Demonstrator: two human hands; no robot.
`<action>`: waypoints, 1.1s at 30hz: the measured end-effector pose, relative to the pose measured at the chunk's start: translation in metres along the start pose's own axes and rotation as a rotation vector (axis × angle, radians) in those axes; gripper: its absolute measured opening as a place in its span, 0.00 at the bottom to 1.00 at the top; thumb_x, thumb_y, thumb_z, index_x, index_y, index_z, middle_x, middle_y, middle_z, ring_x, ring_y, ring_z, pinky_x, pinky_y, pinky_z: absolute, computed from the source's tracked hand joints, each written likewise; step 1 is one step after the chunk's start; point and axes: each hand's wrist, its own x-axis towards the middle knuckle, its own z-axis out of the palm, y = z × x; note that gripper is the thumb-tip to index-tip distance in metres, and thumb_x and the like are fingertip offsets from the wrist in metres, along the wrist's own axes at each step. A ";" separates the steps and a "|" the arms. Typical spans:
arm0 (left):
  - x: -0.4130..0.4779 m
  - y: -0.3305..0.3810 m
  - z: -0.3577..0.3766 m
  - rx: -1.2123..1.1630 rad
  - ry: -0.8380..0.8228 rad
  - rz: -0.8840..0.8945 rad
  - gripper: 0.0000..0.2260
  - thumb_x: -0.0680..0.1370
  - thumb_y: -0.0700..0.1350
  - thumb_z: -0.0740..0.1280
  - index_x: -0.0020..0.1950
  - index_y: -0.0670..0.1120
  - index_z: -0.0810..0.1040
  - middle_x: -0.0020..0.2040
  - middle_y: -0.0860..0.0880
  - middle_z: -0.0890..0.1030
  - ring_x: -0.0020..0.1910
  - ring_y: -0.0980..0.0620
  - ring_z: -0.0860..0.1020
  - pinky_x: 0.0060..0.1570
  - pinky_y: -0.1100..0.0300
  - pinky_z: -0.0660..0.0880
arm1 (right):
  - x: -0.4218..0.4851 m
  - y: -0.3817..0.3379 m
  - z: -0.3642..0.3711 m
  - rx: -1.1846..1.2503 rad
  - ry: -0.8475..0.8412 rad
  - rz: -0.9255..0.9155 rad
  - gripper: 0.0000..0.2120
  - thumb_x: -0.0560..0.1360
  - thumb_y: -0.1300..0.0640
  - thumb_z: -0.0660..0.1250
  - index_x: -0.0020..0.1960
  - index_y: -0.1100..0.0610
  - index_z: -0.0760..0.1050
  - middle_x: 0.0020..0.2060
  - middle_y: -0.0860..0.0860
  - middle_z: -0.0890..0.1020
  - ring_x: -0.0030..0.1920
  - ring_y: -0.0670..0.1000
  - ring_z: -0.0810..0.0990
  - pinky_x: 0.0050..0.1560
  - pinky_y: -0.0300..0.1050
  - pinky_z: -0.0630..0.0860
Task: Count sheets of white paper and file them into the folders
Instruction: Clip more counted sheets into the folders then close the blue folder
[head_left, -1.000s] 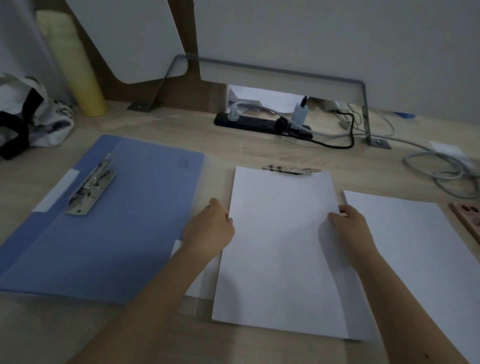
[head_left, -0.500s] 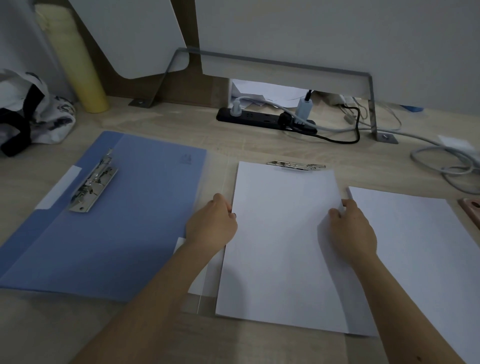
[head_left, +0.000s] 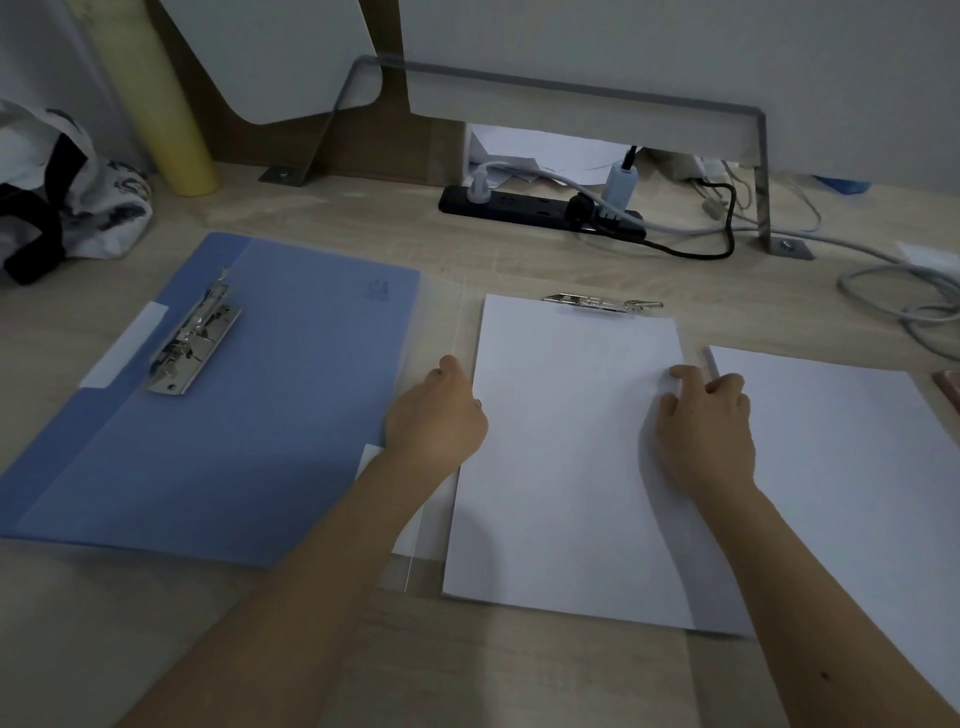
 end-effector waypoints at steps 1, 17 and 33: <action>0.000 0.000 0.000 0.001 -0.001 0.000 0.11 0.81 0.45 0.56 0.61 0.41 0.67 0.55 0.45 0.78 0.43 0.50 0.72 0.42 0.57 0.67 | 0.000 0.002 0.003 -0.030 0.029 -0.033 0.18 0.77 0.63 0.54 0.66 0.62 0.67 0.56 0.67 0.68 0.55 0.65 0.68 0.47 0.56 0.67; 0.003 -0.003 0.002 -0.010 -0.013 -0.023 0.11 0.80 0.46 0.57 0.61 0.42 0.67 0.56 0.46 0.78 0.48 0.48 0.76 0.45 0.56 0.69 | 0.001 0.003 0.008 -0.032 0.091 -0.053 0.17 0.77 0.65 0.54 0.65 0.63 0.69 0.55 0.68 0.69 0.55 0.65 0.67 0.49 0.55 0.65; 0.030 0.020 0.059 0.189 0.068 0.405 0.31 0.77 0.62 0.36 0.77 0.50 0.43 0.79 0.51 0.41 0.77 0.53 0.37 0.74 0.53 0.34 | 0.002 0.010 0.022 -0.161 0.238 -0.169 0.13 0.66 0.75 0.58 0.48 0.70 0.74 0.46 0.69 0.75 0.45 0.67 0.72 0.43 0.55 0.66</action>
